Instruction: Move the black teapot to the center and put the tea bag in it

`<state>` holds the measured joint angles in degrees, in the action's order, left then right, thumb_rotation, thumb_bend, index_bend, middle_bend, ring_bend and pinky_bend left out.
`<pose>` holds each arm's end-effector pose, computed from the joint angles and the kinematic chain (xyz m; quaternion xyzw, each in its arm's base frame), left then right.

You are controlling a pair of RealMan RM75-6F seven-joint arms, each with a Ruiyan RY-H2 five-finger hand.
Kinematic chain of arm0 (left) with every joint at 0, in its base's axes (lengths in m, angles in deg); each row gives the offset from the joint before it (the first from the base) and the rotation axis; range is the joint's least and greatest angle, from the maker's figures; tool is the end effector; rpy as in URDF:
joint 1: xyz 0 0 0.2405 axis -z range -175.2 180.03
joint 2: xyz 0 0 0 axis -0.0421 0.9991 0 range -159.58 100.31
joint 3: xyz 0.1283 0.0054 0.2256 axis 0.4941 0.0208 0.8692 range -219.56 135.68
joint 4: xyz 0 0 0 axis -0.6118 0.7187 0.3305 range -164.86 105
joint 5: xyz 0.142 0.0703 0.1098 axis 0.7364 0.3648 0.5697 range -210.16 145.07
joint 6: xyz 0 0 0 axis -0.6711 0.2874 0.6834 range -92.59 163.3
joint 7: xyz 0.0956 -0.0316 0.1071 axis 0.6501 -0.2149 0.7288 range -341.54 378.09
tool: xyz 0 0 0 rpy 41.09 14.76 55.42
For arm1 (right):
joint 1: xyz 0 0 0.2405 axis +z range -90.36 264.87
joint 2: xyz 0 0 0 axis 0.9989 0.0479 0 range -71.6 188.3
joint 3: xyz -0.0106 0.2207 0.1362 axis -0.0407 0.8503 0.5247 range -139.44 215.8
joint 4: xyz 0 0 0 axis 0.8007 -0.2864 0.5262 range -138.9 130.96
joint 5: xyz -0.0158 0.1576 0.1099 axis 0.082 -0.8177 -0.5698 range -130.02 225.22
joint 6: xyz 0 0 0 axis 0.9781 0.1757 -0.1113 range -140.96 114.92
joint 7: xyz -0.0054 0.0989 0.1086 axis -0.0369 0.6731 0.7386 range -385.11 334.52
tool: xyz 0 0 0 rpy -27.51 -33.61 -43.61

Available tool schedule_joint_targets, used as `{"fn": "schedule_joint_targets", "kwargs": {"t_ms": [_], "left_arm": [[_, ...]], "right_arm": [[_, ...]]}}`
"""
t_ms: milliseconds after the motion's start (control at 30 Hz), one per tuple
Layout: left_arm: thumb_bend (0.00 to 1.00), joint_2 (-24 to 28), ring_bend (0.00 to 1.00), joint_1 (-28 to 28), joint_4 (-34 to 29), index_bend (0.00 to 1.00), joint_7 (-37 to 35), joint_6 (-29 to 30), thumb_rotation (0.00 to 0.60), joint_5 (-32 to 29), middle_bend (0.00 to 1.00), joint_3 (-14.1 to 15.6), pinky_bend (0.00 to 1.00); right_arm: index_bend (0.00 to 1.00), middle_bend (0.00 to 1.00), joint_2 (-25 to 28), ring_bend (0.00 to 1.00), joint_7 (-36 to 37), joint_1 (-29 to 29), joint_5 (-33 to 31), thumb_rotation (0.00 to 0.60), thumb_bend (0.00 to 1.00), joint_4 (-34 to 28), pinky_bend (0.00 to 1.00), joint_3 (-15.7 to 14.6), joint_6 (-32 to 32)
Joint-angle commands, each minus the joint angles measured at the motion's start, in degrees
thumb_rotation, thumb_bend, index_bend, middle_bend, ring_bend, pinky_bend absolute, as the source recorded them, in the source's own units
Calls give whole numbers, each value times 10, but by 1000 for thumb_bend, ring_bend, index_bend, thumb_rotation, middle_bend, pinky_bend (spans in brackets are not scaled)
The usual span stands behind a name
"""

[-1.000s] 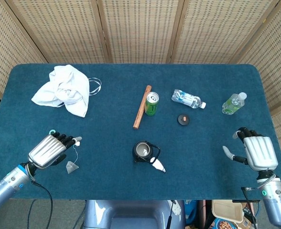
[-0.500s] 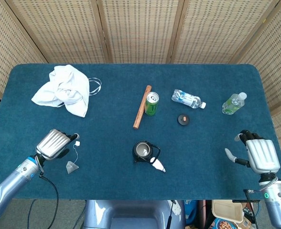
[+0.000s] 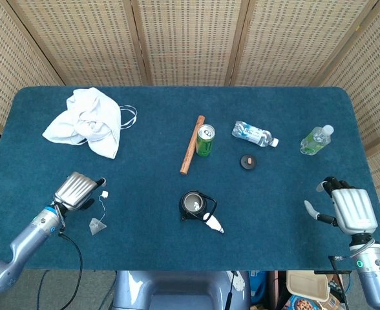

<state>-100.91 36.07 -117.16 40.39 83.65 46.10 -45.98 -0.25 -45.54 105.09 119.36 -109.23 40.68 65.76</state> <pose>-0.2371 0.3112 0.0693 -0.8289 -0.2654 -0.2184 0.4414 -0.2628 -0.2386 0.1810 0.6435 -0.3453 0.3089 0.6094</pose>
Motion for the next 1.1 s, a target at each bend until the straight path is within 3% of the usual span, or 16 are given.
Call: {"fn": "schedule_joint_targets", "kwargs": {"t_ms": [33, 267, 667, 1100], "left_arm": [[364, -17, 704, 6, 14, 355, 6, -8, 600, -23, 704, -4, 713], [351, -54, 718, 10, 48, 409, -5, -14, 600, -57, 720, -6, 726], [350, -103, 724, 20, 103, 411, -17, -27, 600, -98, 726, -2, 728], [351, -126, 726, 29, 130, 435, -25, -32, 600, -124, 730, -2, 728]], "right_arm": [[430, 385, -1, 404, 0, -2, 0, 99, 493, 1, 619, 1, -1], [430, 384, -1, 404, 5, -7, 1, 99, 493, 4, 619, 4, -6], [430, 381, -1, 404, 13, -18, 1, 99, 493, 10, 619, 10, -11], [430, 380, 1, 404, 20, -28, 1, 99, 494, 13, 619, 16, -14]]}}
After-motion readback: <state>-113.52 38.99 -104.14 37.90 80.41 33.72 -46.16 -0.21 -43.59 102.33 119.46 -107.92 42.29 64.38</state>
